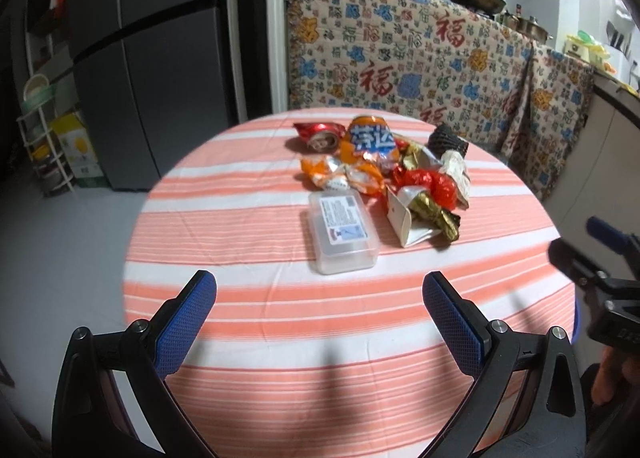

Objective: Collect trash
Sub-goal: 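Reach the right gripper to the gold wrapper and close on it, then lift the gold wrapper with the right gripper while the left gripper grasps the clear plastic box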

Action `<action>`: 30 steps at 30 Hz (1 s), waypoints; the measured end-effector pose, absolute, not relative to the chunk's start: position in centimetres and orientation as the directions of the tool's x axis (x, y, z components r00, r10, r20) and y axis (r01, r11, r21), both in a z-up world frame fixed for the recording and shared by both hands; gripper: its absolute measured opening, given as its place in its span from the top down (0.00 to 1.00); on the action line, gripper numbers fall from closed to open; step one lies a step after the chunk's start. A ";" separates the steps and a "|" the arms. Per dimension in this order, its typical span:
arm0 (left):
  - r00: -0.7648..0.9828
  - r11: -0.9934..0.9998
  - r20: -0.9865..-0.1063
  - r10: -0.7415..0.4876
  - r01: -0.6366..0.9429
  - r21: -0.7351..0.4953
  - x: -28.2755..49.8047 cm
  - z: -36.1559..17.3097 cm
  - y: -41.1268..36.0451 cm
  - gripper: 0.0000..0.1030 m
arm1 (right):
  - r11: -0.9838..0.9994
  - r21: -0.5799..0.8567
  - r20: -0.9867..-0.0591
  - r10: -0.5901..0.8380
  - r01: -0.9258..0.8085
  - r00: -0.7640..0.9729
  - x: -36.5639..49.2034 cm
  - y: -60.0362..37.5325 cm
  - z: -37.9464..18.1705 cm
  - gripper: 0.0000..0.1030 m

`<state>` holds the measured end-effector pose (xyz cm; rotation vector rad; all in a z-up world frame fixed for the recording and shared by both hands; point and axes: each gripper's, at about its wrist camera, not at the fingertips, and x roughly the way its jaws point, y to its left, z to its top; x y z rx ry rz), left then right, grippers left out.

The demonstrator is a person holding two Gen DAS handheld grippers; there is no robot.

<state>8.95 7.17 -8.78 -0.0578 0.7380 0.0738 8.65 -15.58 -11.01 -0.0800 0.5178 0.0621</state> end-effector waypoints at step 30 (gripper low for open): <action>0.631 0.989 -0.763 -0.138 0.054 -0.135 20.3 -16.8 6.5 0.31 | 0.945 0.131 -0.735 0.294 -0.298 0.610 22.2 -18.9 -18.0 0.66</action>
